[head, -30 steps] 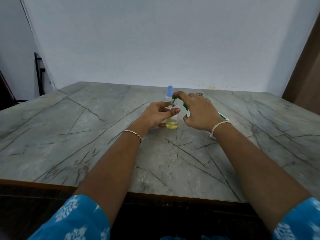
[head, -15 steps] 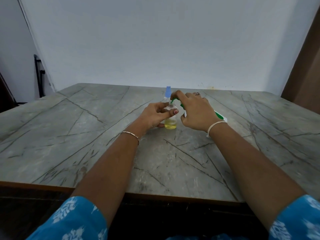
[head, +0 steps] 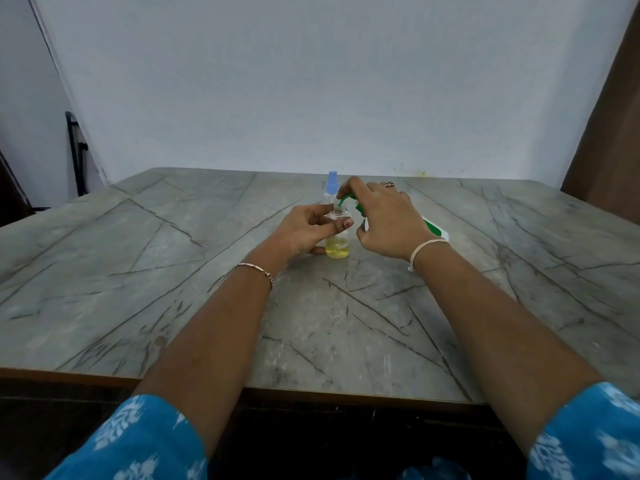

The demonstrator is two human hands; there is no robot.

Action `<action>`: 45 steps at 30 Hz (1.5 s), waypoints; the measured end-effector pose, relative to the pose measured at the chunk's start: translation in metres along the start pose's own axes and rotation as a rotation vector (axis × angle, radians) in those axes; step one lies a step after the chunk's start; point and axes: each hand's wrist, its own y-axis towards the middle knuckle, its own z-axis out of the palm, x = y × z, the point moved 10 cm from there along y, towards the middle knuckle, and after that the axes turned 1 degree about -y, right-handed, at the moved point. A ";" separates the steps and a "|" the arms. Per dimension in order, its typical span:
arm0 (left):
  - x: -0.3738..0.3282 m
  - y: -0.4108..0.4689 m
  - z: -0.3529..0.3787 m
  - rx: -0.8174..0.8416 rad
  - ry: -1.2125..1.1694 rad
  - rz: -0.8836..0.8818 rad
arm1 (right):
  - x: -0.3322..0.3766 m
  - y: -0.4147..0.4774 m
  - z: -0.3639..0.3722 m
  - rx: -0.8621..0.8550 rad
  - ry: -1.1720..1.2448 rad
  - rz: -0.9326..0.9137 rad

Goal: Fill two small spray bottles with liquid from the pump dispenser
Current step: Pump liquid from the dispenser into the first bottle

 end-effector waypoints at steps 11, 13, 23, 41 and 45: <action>-0.001 -0.001 0.000 0.010 -0.004 -0.018 | -0.001 -0.006 -0.002 0.017 -0.086 -0.002; -0.001 -0.001 0.001 0.012 -0.002 -0.023 | 0.001 -0.004 -0.002 0.019 -0.082 0.007; -0.001 -0.002 0.001 0.015 -0.041 -0.028 | -0.001 -0.005 0.000 -0.007 -0.148 0.003; -0.002 -0.003 0.001 0.017 -0.057 -0.034 | 0.001 -0.002 -0.001 -0.023 -0.104 0.008; 0.000 -0.001 0.002 0.010 -0.048 -0.048 | -0.001 -0.007 -0.002 -0.013 -0.127 0.007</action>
